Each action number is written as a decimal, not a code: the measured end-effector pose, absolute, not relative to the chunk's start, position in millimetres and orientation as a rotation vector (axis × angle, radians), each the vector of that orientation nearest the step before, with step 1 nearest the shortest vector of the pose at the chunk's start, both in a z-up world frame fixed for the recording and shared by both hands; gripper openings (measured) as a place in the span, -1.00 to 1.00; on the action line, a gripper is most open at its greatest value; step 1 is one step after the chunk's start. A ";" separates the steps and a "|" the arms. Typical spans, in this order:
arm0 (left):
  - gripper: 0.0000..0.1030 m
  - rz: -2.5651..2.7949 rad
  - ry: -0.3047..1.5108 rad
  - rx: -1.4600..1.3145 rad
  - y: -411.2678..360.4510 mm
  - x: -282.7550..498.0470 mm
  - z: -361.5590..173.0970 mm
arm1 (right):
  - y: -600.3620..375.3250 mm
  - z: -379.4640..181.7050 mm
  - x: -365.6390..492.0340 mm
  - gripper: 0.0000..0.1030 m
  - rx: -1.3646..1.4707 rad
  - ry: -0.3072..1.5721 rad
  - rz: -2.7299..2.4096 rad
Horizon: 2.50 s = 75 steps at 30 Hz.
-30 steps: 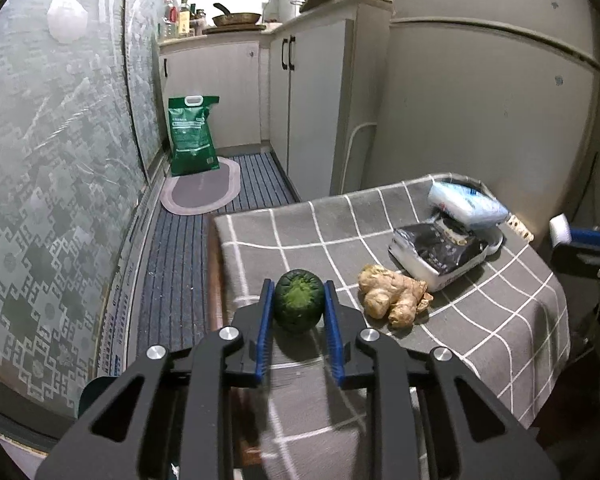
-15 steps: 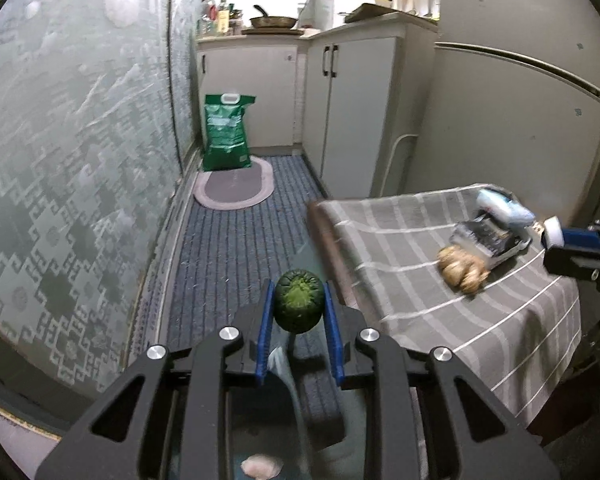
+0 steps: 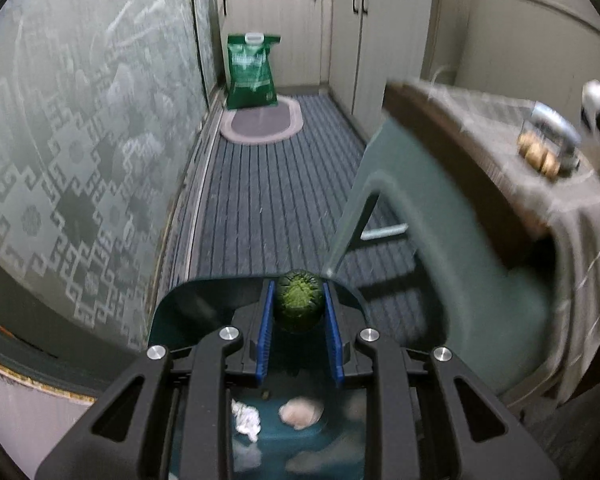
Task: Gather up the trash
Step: 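Drop the lime into the teal bin with the left gripper while the right gripper carries the lid, then lower the clear lid into the teal bin and open the right gripper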
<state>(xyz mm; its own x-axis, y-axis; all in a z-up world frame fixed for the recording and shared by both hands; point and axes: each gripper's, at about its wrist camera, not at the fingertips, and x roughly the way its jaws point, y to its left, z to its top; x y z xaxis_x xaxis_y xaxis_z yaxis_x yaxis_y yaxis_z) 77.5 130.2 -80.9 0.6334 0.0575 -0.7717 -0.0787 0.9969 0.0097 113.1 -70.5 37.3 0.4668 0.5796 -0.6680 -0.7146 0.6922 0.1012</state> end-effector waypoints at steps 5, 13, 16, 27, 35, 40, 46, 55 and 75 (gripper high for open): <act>-0.50 0.065 0.970 -0.008 136.2 72.0 -105.6 | -52.6 34.1 111.9 -0.41 -0.224 0.759 0.812; -0.50 0.047 1.081 0.003 145.3 65.3 -135.5 | -19.8 22.4 105.4 -0.41 -0.271 0.805 0.854; -0.50 0.038 1.123 0.020 146.1 61.0 -147.8 | -12.5 19.5 104.6 -0.41 -0.276 0.815 0.861; -0.45 0.043 1.201 0.039 157.7 46.0 -171.6 | 31.0 1.1 97.5 -0.41 -0.316 0.876 0.907; -0.45 0.062 1.178 0.016 173.6 37.8 -165.4 | 54.4 -17.9 93.4 -0.41 -0.354 0.932 0.928; -0.51 0.083 1.116 -0.024 185.1 31.4 -149.8 | 70.1 -28.6 86.9 -0.41 -0.393 0.949 0.939; -0.72 0.110 1.037 -0.060 198.7 24.1 -130.2 | 91.7 -32.6 68.3 -0.41 -0.478 0.917 0.961; -0.84 0.142 0.931 -0.111 216.6 8.8 -100.7 | 111.0 -62.1 65.9 -0.41 -0.490 1.002 0.988; -0.84 0.119 0.716 -0.149 213.0 -15.4 -40.7 | 128.9 -149.8 62.2 -0.41 -0.619 1.182 0.948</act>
<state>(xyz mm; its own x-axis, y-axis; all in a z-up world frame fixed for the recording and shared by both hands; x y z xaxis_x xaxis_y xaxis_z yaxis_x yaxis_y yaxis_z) -15.4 213.0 -40.7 0.7481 0.0572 -0.6611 -0.1592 0.9826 -0.0952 62.2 128.9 -149.8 0.0861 0.2866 -0.9542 -0.8692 0.4896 0.0687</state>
